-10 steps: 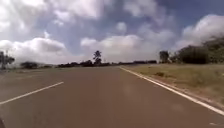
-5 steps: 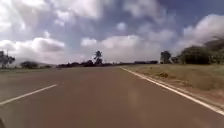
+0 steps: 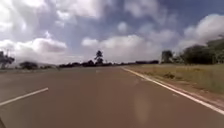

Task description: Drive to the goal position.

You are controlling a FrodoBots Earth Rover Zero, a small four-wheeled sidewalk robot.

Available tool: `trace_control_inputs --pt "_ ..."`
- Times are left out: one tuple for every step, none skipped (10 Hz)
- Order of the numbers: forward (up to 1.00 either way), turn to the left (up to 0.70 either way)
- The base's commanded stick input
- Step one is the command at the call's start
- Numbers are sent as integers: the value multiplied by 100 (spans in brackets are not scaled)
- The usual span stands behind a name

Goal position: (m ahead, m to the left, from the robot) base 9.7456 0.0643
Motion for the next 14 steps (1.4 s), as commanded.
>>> trace_control_inputs --pt "100 0" --pt "100 0" --pt "100 0" --pt "100 0" --pt "100 0" --pt "100 0" --pt "100 0" --pt "100 0" --pt "100 0" --pt "100 0" --pt "100 0" --pt "100 0" --pt "100 0" --pt "100 0"
